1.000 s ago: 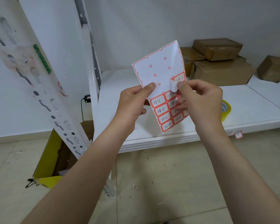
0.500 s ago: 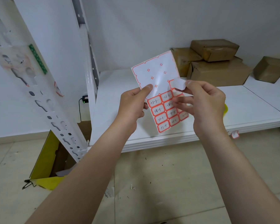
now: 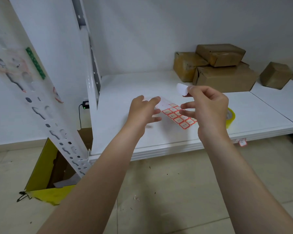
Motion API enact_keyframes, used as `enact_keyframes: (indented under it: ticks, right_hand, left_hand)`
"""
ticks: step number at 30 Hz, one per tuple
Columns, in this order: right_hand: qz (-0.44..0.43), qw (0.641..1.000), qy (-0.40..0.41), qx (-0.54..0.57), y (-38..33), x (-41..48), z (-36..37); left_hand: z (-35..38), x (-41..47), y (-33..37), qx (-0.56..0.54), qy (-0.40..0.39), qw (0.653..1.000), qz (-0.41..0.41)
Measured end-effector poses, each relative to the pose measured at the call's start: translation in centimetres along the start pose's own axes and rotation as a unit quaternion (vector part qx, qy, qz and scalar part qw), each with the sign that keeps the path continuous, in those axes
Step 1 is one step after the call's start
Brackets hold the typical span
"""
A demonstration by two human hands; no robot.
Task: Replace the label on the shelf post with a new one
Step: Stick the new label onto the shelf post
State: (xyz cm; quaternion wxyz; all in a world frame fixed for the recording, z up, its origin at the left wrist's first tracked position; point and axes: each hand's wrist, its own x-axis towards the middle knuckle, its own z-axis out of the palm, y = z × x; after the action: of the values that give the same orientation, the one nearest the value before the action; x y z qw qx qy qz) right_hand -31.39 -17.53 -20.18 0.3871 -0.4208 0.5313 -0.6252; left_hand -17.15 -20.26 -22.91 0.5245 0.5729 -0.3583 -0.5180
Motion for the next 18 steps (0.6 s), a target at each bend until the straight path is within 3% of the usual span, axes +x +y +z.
enact_keyframes:
  ticks: [4, 9, 14, 18]
  right_hand:
    - [-0.063, 0.997, -0.019, -0.028, -0.4, -0.9, 2.0]
    - [-0.168, 0.984, -0.033, -0.048, -2.7, -3.5, 5.0]
    - [-0.273, 0.961, -0.038, -0.037, -5.5, -6.8, 8.1]
    - [-0.314, 0.948, -0.040, -0.013, -7.4, -9.5, 10.1]
  left_hand:
    - [-1.8, -2.1, 2.7, 0.094, 0.042, 0.984, 0.148]
    - [-4.9, -6.4, 6.5, 0.172, 0.107, 0.914, 0.353]
    - [-8.7, -10.8, 9.2, 0.183, 0.128, 0.880, 0.419]
    - [-11.5, -13.0, 10.7, 0.178, 0.130, 0.877, 0.427]
